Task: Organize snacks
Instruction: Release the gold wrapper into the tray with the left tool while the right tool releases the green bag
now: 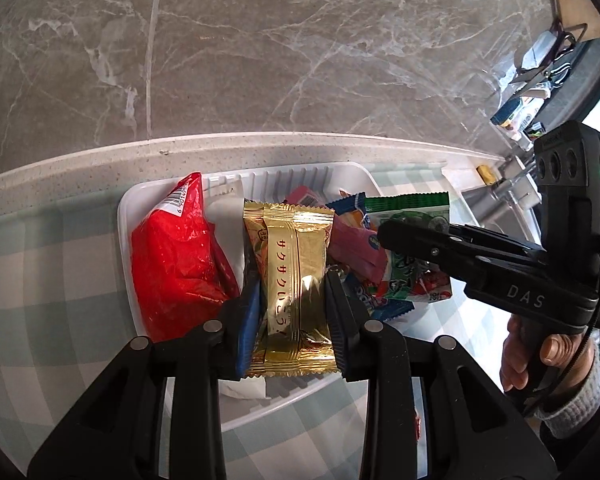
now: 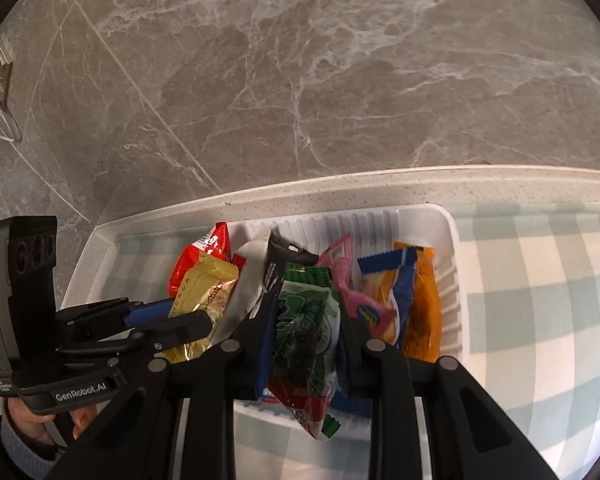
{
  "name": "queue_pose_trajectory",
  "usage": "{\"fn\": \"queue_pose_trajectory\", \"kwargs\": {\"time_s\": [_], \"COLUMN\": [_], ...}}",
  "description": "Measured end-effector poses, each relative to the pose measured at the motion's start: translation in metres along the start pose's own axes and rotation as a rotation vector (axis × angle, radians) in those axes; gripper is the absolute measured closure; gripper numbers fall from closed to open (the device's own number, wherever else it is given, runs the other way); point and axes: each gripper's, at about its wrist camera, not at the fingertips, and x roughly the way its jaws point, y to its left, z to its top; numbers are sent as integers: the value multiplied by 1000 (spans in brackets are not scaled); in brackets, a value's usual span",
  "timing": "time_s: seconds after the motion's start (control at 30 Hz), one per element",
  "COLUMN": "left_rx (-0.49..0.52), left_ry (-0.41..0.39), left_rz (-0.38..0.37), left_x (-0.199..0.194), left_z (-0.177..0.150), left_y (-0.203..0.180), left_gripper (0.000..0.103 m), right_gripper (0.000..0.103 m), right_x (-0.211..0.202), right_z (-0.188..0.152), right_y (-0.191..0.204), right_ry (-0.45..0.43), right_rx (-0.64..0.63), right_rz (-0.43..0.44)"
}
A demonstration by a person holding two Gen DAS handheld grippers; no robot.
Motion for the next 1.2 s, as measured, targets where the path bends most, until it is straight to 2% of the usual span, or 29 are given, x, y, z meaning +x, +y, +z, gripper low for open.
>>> {"fn": "queue_pose_trajectory", "kwargs": {"time_s": [0.47, 0.73, 0.8, 0.93, 1.0, 1.03, 1.07, 1.2], "left_rx": [5, 19, 23, 40, 52, 57, 60, 87], "left_ry": [-1, 2, -2, -22, -35, -43, -50, -74], "left_rz": [10, 47, 52, 54, 63, 66, 67, 78], "left_x": [10, 16, 15, 13, 9, 7, 4, -10], "left_z": [6, 7, 7, 8, 8, 8, 8, 5], "left_y": [-4, -8, -9, -13, -15, -16, -17, -24], "left_gripper": [74, 74, 74, 73, 69, 60, 57, 57], "right_gripper": [75, 73, 67, 61, 60, 60, 59, 56], "right_x": [15, 19, 18, 11, 4, 0, -4, -21], "right_z": [11, 11, 11, 12, 11, 11, 10, 4], "right_y": [-3, -4, -4, -3, 0, 1, 2, 8], "right_ry": [17, 20, 15, -10, -27, -35, -44, -76], "right_rx": [-17, -24, -28, -25, -33, -37, -38, -43], "right_rz": [3, -17, -23, -19, -27, -26, -27, -28]}}
